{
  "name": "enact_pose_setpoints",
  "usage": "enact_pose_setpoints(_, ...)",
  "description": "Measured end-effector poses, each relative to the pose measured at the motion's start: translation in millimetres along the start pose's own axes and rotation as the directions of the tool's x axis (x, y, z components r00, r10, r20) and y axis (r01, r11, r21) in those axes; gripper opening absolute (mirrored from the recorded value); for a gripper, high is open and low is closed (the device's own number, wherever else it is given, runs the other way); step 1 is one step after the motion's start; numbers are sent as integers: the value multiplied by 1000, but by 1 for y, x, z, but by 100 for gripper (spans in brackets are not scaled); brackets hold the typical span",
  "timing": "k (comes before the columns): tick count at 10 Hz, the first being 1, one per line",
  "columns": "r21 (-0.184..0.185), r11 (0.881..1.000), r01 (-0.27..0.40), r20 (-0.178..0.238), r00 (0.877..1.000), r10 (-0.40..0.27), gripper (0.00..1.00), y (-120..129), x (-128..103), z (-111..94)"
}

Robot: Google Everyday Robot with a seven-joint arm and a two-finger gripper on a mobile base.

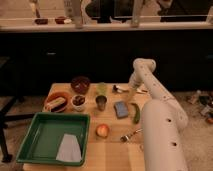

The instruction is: Place brush in purple bowl

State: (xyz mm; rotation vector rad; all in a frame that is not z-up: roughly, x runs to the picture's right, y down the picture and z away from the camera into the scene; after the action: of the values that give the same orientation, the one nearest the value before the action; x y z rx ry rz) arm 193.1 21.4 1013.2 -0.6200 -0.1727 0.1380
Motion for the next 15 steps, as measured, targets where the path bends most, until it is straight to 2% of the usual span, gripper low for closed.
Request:
enact_pose_setpoints(4, 20, 1000, -23, 51, 998, 22, 11, -1, 3, -9)
enact_pose_setpoints(6, 32, 999, -24, 72, 997, 22, 0, 0, 3, -15)
enact_pose_setpoints(11, 86, 996, 0, 121, 993, -10, 0, 3, -7, -47)
enact_pose_setpoints(15, 124, 991, 51, 132, 989, -68, 0, 9, -24, -70)
